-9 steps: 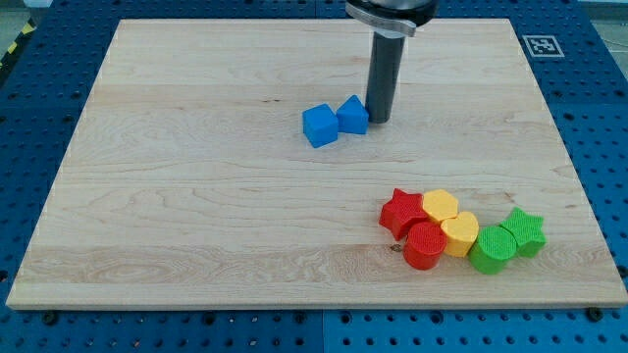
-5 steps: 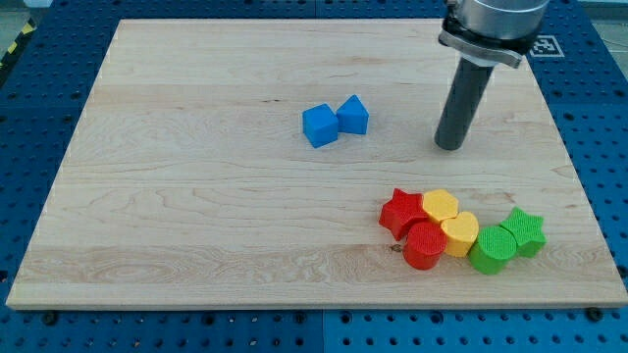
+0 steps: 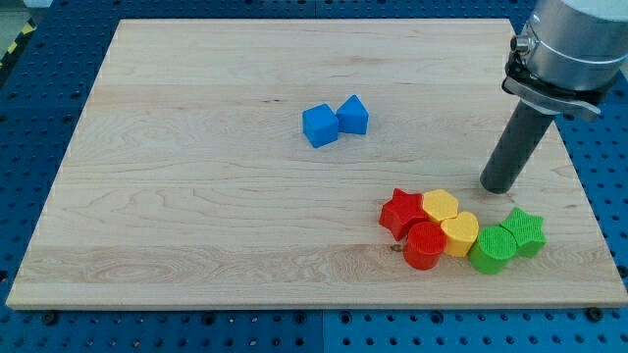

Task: Push green star into yellow blocks

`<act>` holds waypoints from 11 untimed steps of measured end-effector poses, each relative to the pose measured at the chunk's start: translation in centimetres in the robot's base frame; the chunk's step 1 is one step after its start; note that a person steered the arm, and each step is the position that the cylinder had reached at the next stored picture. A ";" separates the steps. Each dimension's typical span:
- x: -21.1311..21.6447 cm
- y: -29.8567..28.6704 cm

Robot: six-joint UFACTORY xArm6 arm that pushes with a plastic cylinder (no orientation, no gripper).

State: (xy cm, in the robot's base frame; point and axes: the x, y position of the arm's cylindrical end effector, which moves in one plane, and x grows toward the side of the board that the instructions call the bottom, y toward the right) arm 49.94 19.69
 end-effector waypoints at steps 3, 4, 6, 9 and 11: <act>6.0 0.0; 4.6 0.0; 1.2 10.2; 11.8 10.3; 11.9 8.6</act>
State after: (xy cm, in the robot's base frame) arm 61.81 28.29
